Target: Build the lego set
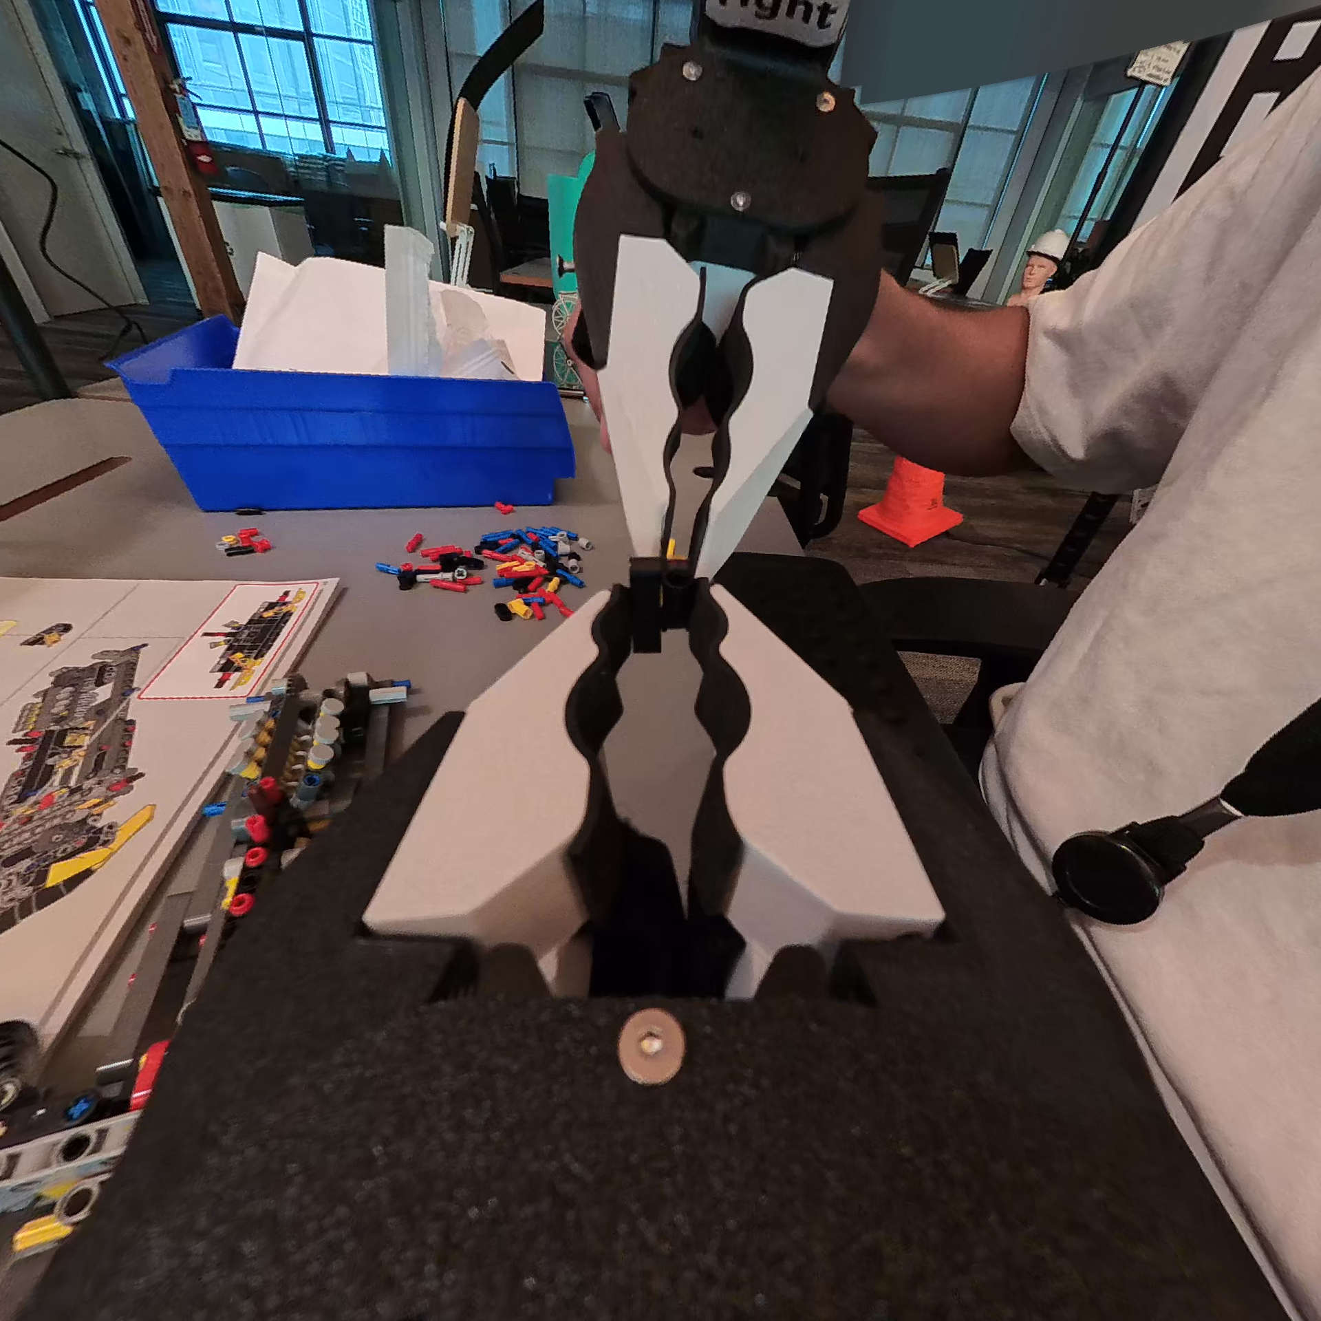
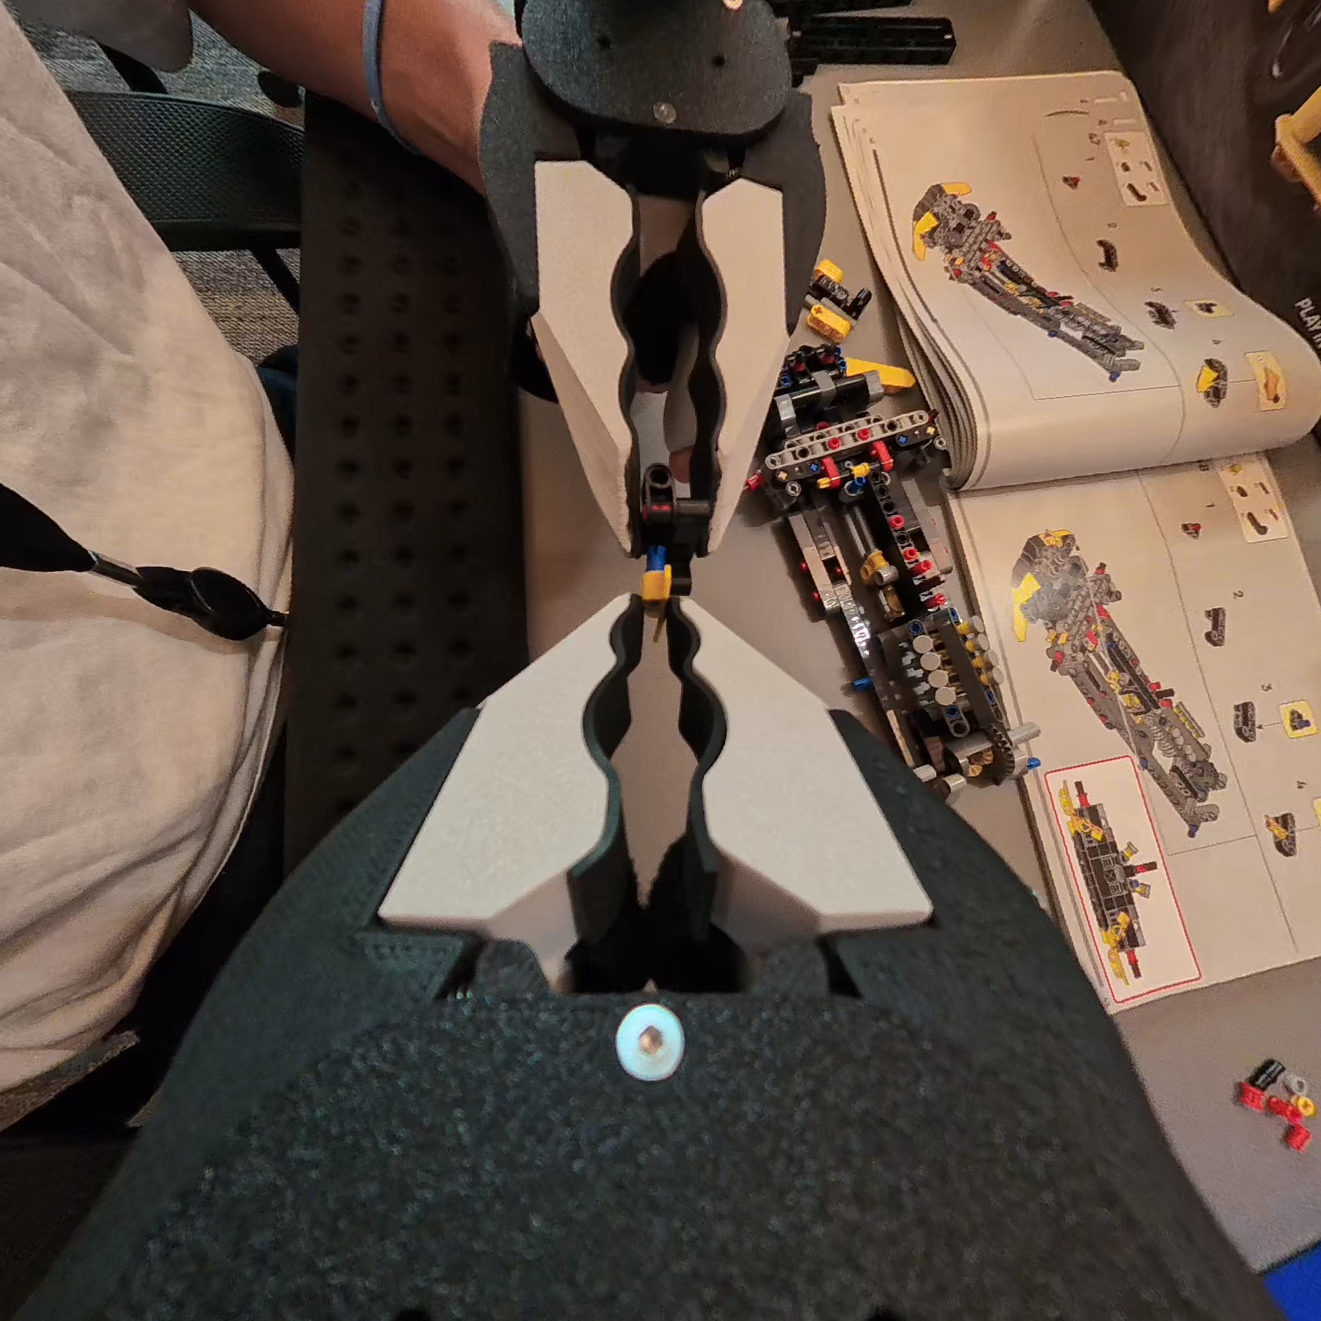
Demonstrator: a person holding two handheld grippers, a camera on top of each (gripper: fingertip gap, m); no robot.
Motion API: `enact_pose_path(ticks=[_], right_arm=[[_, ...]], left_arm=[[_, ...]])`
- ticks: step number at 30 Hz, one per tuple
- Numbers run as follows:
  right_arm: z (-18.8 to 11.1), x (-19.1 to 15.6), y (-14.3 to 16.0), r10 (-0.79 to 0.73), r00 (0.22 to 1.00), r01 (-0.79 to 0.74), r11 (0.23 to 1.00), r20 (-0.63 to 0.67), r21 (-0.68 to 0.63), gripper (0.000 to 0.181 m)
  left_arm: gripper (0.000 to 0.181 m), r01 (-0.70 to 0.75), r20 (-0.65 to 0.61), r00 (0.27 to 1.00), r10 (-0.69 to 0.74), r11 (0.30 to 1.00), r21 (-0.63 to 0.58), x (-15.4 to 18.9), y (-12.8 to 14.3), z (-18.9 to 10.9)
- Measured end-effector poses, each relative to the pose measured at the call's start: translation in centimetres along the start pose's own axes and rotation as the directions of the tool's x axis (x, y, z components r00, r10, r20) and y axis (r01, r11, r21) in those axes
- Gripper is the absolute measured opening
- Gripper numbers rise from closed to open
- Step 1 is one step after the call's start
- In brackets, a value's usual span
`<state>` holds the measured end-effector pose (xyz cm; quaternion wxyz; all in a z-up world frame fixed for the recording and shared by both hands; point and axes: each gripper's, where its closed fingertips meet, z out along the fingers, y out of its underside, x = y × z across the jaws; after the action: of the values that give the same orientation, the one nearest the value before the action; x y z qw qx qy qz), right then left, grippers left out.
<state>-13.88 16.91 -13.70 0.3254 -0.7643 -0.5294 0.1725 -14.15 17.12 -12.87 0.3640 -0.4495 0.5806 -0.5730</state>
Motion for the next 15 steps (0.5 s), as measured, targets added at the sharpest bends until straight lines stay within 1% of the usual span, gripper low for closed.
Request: enact_pose_path(ticks=[2, 15], right_arm=[[-0.03, -0.14, -0.05, 0.009, 1.0, -0.009, 1.0, 0.014, 0.005, 0.006], [0.13, -0.03, 0.04, -0.001, 1.0, 0.001, 1.0, -0.003, -0.003, 0.006]], left_arm=[[0.015, 0.001, -0.001, 1.0, -0.001, 1.0, -0.002, 0.02, 0.0, 0.0], [0.015, 0.011, 0.005, 1.0, -0.011, 1.0, -0.024, -0.1, 0.37, 0.05]])
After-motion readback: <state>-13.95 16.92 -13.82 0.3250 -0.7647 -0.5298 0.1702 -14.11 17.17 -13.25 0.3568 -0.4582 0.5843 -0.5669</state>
